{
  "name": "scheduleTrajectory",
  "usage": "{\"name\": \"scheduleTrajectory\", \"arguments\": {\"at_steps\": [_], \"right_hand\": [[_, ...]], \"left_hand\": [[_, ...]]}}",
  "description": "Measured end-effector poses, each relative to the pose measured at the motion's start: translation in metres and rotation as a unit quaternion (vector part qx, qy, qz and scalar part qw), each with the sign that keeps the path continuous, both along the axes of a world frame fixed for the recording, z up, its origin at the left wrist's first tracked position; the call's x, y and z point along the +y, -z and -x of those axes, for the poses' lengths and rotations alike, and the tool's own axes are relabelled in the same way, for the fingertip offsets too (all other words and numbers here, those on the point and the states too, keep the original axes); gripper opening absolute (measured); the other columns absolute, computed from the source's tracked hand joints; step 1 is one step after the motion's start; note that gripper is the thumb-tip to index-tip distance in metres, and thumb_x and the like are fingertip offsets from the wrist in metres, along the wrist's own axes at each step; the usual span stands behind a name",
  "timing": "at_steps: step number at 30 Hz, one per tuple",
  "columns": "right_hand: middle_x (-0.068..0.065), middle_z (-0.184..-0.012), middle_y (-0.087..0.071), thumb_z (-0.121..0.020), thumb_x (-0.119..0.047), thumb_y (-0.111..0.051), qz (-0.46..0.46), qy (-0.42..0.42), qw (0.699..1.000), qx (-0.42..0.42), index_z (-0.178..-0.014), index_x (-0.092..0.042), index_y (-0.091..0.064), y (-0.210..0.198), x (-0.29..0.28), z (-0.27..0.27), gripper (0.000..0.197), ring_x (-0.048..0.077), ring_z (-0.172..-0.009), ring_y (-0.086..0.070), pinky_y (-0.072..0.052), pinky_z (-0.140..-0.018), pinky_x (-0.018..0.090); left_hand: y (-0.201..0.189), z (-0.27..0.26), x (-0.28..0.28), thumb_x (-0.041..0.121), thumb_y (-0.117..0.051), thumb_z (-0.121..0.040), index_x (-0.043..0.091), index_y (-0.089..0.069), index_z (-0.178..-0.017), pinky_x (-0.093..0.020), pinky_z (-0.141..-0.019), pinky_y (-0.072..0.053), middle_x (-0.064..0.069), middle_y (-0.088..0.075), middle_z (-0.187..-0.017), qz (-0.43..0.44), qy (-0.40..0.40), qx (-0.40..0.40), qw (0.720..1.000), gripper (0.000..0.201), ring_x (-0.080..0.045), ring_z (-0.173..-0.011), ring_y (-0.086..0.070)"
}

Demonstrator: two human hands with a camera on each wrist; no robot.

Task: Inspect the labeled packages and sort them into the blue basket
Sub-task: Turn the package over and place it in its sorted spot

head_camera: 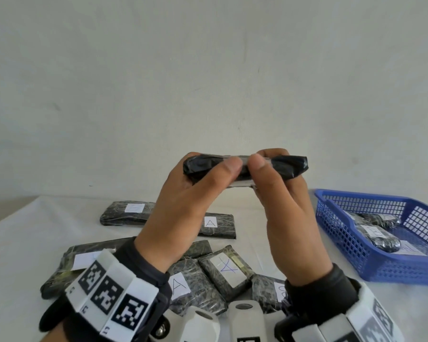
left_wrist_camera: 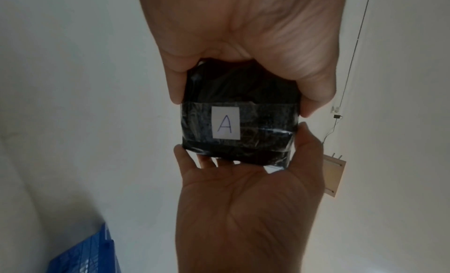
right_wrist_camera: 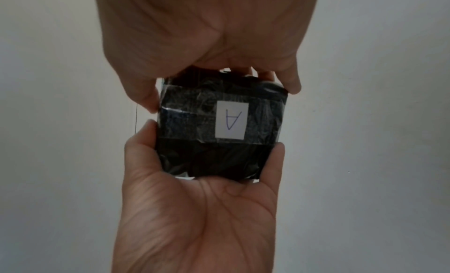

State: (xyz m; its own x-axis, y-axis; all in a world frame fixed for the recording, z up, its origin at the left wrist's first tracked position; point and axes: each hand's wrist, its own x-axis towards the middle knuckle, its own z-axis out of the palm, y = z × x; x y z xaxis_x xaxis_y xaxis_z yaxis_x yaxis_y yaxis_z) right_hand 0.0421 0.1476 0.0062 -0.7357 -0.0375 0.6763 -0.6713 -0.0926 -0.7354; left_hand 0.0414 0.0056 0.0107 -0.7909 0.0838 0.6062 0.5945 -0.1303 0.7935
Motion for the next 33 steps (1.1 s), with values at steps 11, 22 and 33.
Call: {"name": "scheduleTrajectory", "arguments": {"at_steps": [11, 22, 33], "right_hand": [[-0.002, -0.133, -0.050, -0.093, -0.056, -0.038, -0.066, 0.018, 0.998, 0.001, -0.110, -0.047, -0.054, 0.007, 0.013, 0.007, 0.025, 0.037, -0.143, -0.044, -0.030, -0.122, 0.060], [-0.017, -0.093, -0.066, -0.091, -0.061, -0.054, -0.027, -0.003, 0.998, -0.050, -0.080, -0.040, -0.064, -0.001, 0.007, 0.001, 0.026, 0.005, -0.101, -0.062, -0.048, -0.096, 0.027], [0.004, -0.100, -0.077, -0.095, -0.045, -0.065, -0.025, 0.011, 1.000, -0.006, -0.107, -0.002, -0.068, -0.002, -0.003, -0.002, 0.045, 0.015, -0.104, -0.074, -0.055, -0.090, 0.025]], "left_hand": [[0.007, 0.006, -0.006, 0.065, -0.066, -0.073, 0.029, -0.075, -0.086, -0.053, -0.111, -0.050, -0.019, -0.065, -0.115, -0.085, 0.047, -0.062, 0.993, 0.039, -0.031, -0.125, -0.062], [0.002, 0.005, -0.006, 0.066, -0.071, -0.068, 0.036, -0.075, -0.076, -0.054, -0.111, -0.049, 0.001, -0.072, -0.101, -0.055, 0.039, -0.056, 0.996, 0.031, -0.014, -0.110, -0.068], [0.001, 0.002, -0.001, 0.061, -0.064, -0.075, 0.019, -0.074, -0.077, -0.043, -0.094, -0.045, -0.002, -0.062, -0.089, -0.021, 0.026, -0.027, 0.999, 0.043, -0.014, -0.094, -0.060]]}}
